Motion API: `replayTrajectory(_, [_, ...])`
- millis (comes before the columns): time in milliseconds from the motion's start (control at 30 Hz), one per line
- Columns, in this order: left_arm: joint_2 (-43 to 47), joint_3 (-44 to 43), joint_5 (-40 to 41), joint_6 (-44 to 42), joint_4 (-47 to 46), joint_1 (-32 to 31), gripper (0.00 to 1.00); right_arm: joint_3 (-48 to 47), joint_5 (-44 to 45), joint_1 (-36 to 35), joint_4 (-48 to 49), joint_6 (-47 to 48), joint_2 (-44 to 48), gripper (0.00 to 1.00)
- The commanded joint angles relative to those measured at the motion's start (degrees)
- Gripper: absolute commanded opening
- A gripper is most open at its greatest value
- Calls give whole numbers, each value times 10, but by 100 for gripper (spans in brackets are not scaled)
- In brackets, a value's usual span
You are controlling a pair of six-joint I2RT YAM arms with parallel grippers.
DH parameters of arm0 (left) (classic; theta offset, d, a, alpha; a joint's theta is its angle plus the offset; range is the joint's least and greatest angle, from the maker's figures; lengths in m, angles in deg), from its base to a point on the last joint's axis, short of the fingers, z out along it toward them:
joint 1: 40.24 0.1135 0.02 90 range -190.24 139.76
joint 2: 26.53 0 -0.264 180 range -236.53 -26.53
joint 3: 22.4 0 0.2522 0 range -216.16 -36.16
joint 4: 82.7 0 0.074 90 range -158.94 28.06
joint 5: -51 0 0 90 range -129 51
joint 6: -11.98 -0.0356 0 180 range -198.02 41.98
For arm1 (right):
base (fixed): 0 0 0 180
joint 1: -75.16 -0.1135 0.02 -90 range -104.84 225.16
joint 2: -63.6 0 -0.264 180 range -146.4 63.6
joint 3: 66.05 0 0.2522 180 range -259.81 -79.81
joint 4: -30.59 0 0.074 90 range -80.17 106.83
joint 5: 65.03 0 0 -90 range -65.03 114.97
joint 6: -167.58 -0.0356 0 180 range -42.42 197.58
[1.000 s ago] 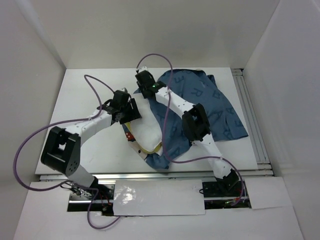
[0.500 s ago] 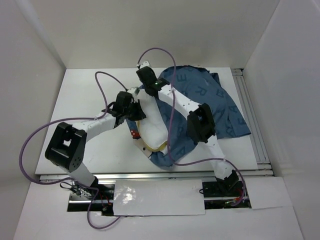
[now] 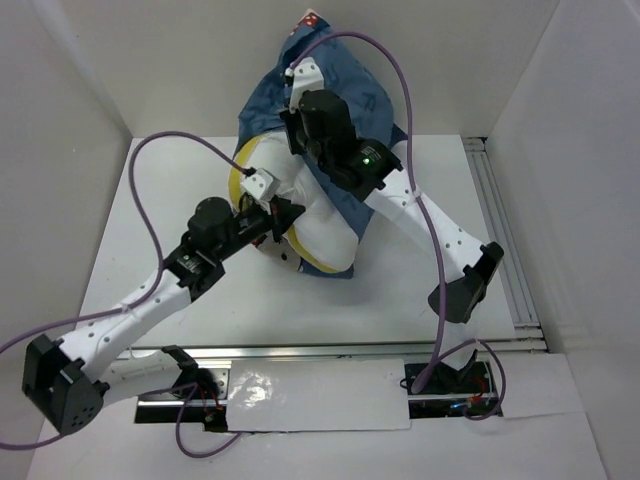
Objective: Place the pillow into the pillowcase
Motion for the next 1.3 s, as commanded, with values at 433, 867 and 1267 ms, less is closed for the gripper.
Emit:
replayTrajectory(433, [72, -63, 141, -115, -57, 11, 0, 39, -58, -65, -21, -24, 79, 0])
replayTrajectory(867, [73, 28, 77, -63, -77, 84, 0, 141, -58, -65, 110, -30, 146, 0])
replayTrajectory(1267, [115, 86, -357, -186, -172, 168, 0, 82, -180, -59, 49, -25, 152, 0])
